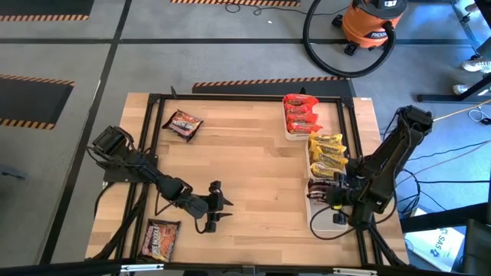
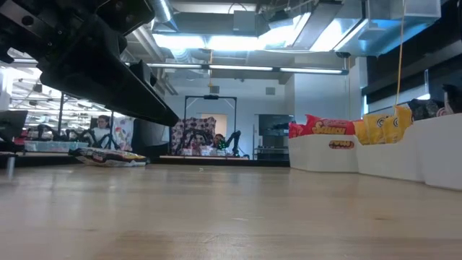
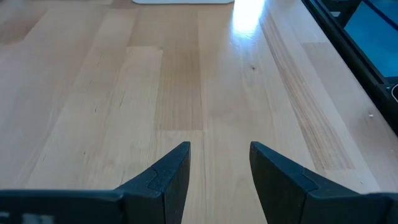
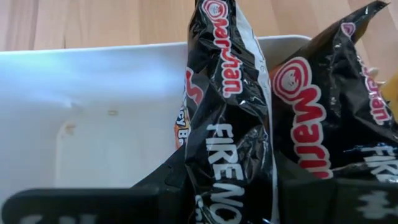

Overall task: Sort Maruchan noodles
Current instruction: Put the black noodle pack into the bottom white bin

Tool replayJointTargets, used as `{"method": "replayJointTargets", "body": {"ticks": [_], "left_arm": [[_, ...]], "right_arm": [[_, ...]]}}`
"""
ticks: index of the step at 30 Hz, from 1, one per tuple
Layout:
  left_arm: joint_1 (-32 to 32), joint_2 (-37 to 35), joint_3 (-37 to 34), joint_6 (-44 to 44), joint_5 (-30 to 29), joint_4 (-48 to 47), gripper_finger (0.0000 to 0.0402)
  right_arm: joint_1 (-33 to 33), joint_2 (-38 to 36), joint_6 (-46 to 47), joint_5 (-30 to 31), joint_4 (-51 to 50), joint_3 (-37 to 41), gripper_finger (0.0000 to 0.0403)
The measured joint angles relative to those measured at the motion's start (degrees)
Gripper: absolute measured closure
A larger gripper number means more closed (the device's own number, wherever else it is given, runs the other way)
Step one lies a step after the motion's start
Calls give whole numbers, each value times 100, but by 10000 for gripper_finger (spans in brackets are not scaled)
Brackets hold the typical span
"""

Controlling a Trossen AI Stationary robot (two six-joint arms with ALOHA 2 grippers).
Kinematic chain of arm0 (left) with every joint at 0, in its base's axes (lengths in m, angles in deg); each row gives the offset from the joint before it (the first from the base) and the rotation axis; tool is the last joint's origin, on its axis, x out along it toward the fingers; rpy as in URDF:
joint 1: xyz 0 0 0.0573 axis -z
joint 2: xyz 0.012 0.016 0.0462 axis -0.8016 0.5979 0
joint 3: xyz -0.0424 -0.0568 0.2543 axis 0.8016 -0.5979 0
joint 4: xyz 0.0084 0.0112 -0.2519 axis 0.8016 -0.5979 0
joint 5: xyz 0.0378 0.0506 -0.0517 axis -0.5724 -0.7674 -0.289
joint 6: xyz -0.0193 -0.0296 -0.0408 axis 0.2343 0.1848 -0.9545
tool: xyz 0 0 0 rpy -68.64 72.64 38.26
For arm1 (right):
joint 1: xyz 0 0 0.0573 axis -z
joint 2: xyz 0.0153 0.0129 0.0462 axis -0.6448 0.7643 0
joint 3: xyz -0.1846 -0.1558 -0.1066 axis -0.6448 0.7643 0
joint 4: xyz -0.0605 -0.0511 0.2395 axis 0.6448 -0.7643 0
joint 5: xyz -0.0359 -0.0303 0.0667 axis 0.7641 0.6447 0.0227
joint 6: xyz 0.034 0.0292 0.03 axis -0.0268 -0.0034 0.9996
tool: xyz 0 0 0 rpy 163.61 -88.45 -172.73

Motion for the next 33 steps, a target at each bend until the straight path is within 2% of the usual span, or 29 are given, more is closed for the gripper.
{"method": "replayJointTargets", "body": {"ticks": [7, 14, 20, 27, 33], "left_arm": [[0, 0, 0, 1, 0, 0, 241], [0, 0, 0, 1, 158, -2, 241], [0, 0, 0, 1, 227, -4, 241], [0, 0, 0, 1, 232, -4, 241], [0, 0, 0, -1, 238, -4, 241]], "right_arm": [[0, 7, 243, 20, -43, 1, 299], [0, 7, 375, -35, -82, 6, 229], [0, 4, 397, -475, -410, -259, 183], [0, 2, 449, -458, -1240, -1001, 178], [0, -2, 493, -17, -1824, -1409, 178]]}}
